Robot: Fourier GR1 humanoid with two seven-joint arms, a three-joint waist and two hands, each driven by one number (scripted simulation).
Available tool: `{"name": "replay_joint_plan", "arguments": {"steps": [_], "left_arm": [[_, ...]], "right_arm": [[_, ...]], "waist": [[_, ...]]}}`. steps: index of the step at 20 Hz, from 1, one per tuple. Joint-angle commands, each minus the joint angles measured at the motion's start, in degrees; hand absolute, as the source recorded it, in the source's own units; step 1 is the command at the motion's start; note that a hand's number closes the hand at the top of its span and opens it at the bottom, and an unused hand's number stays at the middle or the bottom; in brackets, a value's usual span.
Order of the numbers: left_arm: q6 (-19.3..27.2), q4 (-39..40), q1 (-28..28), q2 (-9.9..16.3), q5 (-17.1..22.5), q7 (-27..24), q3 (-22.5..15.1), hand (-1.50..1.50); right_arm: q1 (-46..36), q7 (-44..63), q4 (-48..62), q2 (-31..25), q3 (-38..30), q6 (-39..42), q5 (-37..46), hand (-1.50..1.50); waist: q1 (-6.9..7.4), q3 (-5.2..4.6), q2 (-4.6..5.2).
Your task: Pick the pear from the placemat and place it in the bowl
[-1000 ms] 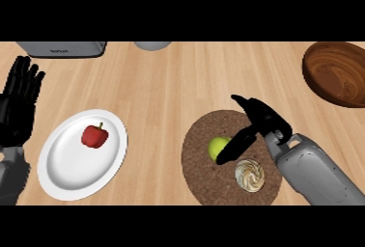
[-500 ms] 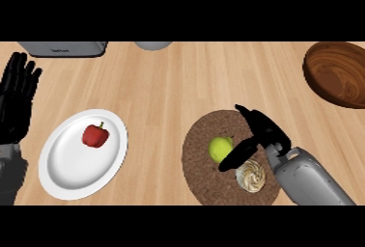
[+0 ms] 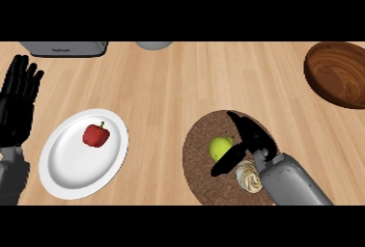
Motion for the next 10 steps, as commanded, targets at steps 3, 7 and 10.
{"name": "replay_joint_plan", "arguments": {"steps": [3, 7, 10], "left_arm": [[1.1, -0.7, 0.6, -2.7, -2.8, -0.6, -1.0, 0.00], [-0.4, -0.1, 1.1, -3.3, -3.1, -2.2, -0.4, 0.00], [-0.3, -2.8, 2.5, -3.0, -3.2, -0.3, 0.4, 0.00]], "right_arm": [[-1.5, 2.8, 6.1, 4.7, -1.4, 0.8, 3.5, -1.50], [-0.6, -2.6, 12.1, 6.1, -2.9, 1.3, 5.1, -1.50], [2.4, 2.9, 6.1, 5.6, -3.0, 3.0, 5.4, -1.50]], "waist": [[-0.03, 0.00, 0.03], [0.11, 0.00, 0.09], [-0.04, 0.00, -0.04]]}}
